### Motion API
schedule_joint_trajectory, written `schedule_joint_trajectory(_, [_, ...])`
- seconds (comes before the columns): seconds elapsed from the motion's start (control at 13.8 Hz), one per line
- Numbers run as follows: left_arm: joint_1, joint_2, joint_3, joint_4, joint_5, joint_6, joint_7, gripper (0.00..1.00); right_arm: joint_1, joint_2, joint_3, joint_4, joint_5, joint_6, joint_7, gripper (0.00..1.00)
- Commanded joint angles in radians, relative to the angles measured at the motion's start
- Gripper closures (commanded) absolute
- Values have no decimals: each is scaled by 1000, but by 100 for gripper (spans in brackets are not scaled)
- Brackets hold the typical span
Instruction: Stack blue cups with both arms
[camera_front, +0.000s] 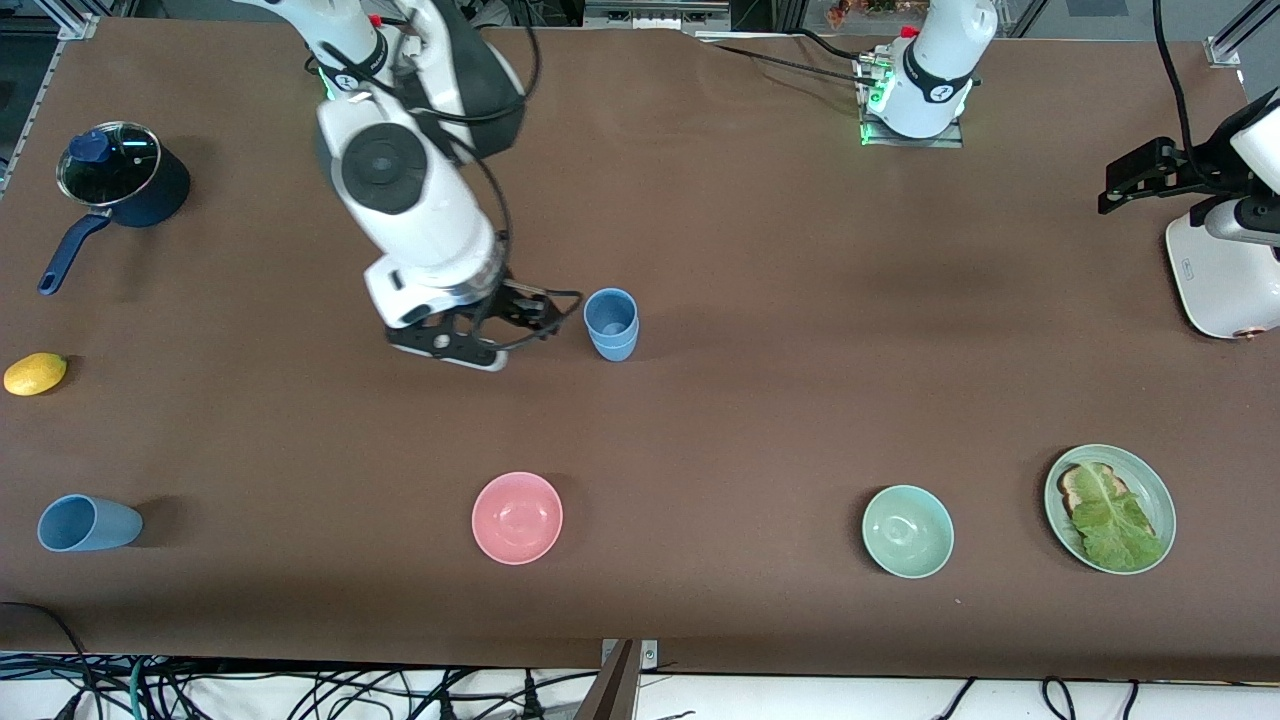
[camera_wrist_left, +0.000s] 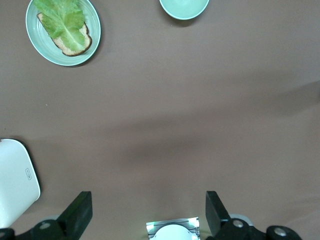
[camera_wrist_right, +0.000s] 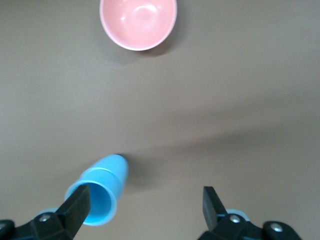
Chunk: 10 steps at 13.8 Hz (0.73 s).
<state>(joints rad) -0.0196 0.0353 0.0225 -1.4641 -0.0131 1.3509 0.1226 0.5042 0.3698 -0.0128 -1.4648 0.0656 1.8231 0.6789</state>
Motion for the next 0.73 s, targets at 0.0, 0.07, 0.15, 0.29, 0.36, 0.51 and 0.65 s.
schedule_joint_trajectory(0.0, [-8,-6,1,2,-11,-2,-14,0,-85,-96,14,-57,10,-85,-151,0])
schedule_joint_trajectory(0.07, [-8,-6,1,2,-11,-2,-14,0,-119,-126,14,-66,10,-115,-213,0])
schedule_joint_trajectory(0.15, [-8,-6,1,2,-13,-2,-14,0,-160,-149,14,-66,10,-146,-290,0])
schedule_joint_trajectory(0.29, [-8,-6,-1,2,-13,-2,-15,0,-240,-193,14,-66,10,-207,-405,0])
schedule_joint_trajectory(0.36, [-8,-6,-3,2,-13,-2,-14,0,-278,-213,14,-66,10,-235,-461,0])
schedule_joint_trajectory(0.51, [-8,-6,-3,2,-13,-2,-15,0,-340,-250,14,-66,7,-263,-542,0])
schedule_joint_trajectory(0.65, [-8,-8,-3,2,-15,-2,-14,0,-390,-267,13,-63,-6,-277,-591,0])
